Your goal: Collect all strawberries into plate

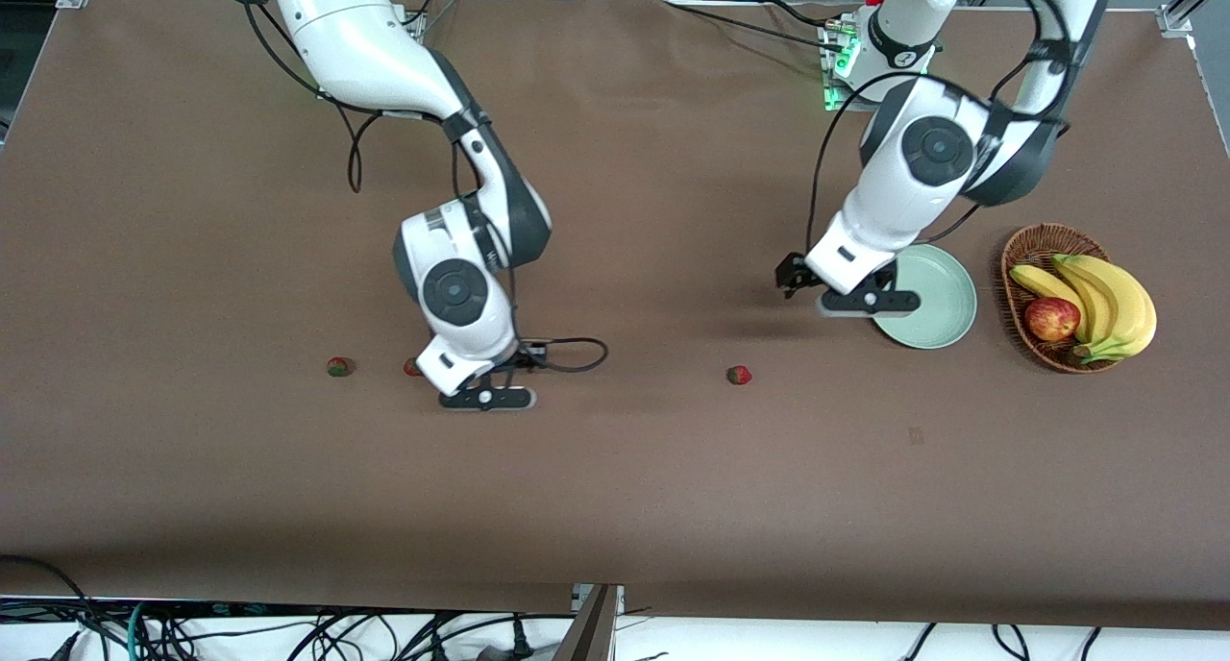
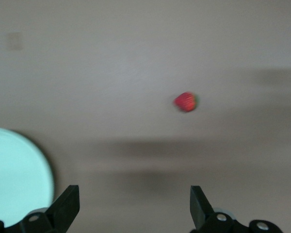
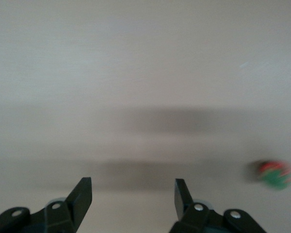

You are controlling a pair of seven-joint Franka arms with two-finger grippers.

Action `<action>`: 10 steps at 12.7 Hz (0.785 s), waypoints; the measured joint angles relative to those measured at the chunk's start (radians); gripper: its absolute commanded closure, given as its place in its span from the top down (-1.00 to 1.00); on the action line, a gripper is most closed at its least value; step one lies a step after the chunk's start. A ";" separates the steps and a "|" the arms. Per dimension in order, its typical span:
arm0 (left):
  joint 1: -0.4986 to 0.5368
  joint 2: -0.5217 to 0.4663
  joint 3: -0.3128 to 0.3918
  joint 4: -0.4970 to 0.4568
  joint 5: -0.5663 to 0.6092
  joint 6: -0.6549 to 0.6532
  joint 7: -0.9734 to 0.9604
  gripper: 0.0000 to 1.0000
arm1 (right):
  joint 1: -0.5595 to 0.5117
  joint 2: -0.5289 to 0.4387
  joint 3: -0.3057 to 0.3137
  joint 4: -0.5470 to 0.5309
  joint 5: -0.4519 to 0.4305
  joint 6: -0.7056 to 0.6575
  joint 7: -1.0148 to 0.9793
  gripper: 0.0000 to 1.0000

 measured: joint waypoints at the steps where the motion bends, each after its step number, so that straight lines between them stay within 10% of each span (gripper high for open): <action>1: -0.019 0.061 0.000 0.055 0.033 0.000 -0.043 1.00 | -0.005 0.000 -0.032 -0.022 0.000 0.000 -0.065 0.55; 10: -0.090 0.505 0.008 0.404 0.195 0.014 -0.232 1.00 | -0.016 -0.002 -0.134 -0.151 0.004 0.023 -0.262 0.55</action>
